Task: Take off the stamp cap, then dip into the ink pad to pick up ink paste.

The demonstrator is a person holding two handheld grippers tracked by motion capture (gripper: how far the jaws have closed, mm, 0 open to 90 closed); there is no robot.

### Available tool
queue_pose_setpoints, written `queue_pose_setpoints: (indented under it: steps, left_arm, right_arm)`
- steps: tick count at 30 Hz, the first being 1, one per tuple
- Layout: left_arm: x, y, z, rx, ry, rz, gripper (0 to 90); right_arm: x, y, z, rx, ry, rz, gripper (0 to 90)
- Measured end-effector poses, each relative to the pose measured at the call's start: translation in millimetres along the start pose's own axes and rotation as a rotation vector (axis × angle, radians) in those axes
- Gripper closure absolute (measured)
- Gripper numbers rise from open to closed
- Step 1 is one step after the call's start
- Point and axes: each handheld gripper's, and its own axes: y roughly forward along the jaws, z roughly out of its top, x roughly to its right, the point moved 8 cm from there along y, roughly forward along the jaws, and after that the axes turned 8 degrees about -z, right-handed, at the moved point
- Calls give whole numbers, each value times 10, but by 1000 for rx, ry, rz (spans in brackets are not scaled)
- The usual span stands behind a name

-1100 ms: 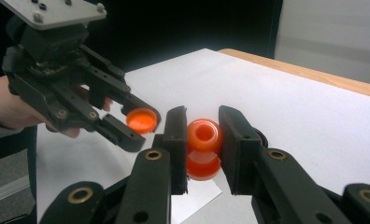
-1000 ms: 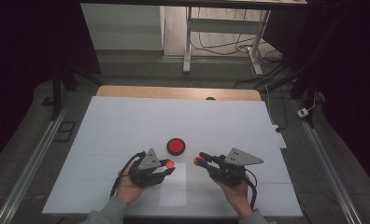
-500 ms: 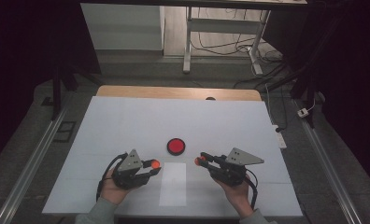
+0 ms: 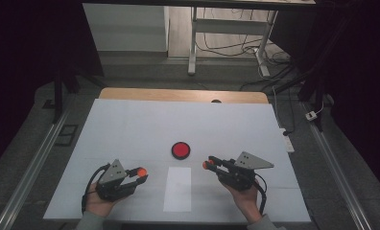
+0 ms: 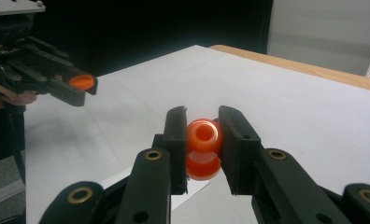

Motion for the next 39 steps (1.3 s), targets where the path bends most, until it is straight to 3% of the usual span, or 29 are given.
queue_pose_setpoints:
  steps: [9,27,39]
  left_arm:
    - [-39,-109,-103,8,-21,14,653]
    - [-66,-109,-105,11,-27,21,653]
    - [-79,-86,-126,-5,-28,18,653]
  right_arm:
    - [40,1,-24,-5,5,-11,728]
    - [30,16,-17,-5,1,-13,728]
    - [48,184,-26,-31,-11,-15,728]
